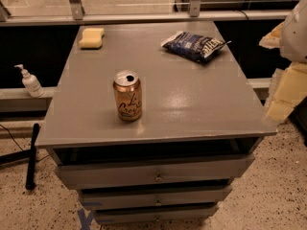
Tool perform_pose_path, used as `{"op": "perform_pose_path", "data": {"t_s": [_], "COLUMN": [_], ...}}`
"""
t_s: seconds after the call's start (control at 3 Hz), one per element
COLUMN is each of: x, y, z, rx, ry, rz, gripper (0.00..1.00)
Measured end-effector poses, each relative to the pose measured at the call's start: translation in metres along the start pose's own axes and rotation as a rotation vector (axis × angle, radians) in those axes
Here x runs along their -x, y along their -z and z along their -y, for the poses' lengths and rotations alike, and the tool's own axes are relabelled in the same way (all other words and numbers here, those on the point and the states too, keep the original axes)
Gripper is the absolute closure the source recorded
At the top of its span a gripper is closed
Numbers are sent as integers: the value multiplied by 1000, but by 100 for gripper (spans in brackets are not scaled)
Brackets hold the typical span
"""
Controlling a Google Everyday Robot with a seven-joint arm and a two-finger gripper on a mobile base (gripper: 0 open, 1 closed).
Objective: Move orange can near sponge
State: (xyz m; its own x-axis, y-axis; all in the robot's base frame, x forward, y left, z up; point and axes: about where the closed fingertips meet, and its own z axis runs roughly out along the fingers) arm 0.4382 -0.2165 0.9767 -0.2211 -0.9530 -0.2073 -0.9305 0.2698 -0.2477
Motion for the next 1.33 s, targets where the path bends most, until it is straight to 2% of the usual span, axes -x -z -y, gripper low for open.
{"op": "perform_pose_path", "data": {"t_s": [0.33,0.67,1.0,1.33], "x": [0,9,41,93], "y": [0,-15,-58,-94], "z": [0,1,3,4], "rx": [0,16,62,107], "ry": [0,-23,-44,-39], "rz": [0,90,299,537], "gripper": [0,0,0,0]}}
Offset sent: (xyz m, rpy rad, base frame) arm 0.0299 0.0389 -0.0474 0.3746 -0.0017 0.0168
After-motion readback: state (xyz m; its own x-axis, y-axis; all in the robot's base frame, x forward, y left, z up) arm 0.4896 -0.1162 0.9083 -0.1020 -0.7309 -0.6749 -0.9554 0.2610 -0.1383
